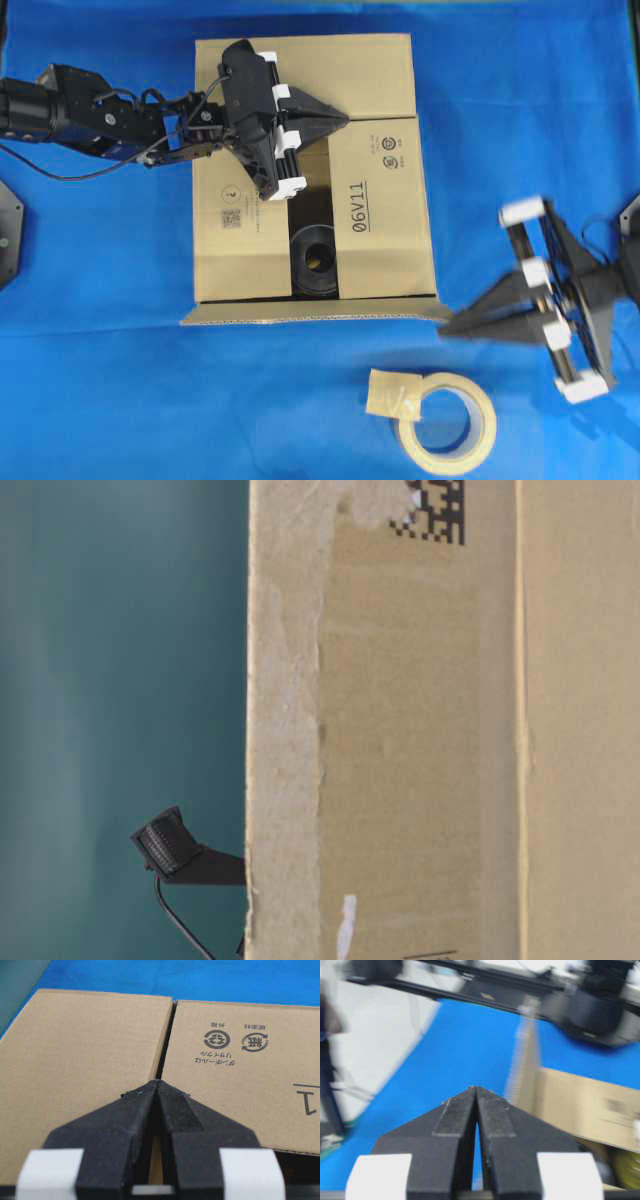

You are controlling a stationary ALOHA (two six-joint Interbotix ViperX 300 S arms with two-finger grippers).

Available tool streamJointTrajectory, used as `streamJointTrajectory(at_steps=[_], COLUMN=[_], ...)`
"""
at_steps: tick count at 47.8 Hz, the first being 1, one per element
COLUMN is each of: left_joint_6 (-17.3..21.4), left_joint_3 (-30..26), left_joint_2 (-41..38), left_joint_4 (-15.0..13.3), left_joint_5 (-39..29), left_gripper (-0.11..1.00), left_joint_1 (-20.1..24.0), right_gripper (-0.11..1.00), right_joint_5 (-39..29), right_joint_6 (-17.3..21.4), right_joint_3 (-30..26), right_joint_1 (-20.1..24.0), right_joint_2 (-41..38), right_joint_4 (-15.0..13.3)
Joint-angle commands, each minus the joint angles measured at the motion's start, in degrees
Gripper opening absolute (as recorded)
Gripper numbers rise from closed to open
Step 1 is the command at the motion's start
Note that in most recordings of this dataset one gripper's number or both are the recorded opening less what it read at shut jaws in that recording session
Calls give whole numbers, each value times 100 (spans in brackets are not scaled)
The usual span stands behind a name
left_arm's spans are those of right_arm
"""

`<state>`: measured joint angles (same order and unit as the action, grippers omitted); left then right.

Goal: Close the cardboard box.

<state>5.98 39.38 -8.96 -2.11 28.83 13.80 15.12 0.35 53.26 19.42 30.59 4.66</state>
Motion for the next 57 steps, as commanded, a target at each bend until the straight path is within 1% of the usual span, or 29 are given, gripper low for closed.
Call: streamJointTrajectory(at_steps=[1,7,17,22,30,34,42,46,52,57], left_joint_6=[-18,-18,-18,-26,-26,-26,-26,-26,-26,-26], left_joint_3=[-9,0,-9,-9,0,-9,-9,-26,-35,-35], left_joint_2=[88,88,88,88,88,88,88,88,88,97], left_joint_4=[-18,-18,-18,-18,-18,-18,-18,-18,-18,-18], left_joint_5=[-9,-9,-9,-9,-9,-9,-9,-9,-9,-18], left_gripper=[0,0,0,0,0,0,0,0,0,0], left_joint_1=[0,9,0,9,-9,-18,-26,-26,-35,-44], right_gripper=[0,0,0,0,0,0,0,0,0,0], right_joint_5=[123,141,343,475,492,492,492,466,325,70], right_joint_6=[-18,0,0,0,0,0,0,0,0,0], right_joint_3=[-18,88,246,290,316,325,387,422,431,422], right_joint_1=[281,492,483,466,352,202,-255,-598,-1125,-1424], right_joint_2=[-88,-439,-984,-1072,-1072,-1055,-914,-835,-826,-870], right_joint_4=[0,18,185,202,202,202,211,281,501,545])
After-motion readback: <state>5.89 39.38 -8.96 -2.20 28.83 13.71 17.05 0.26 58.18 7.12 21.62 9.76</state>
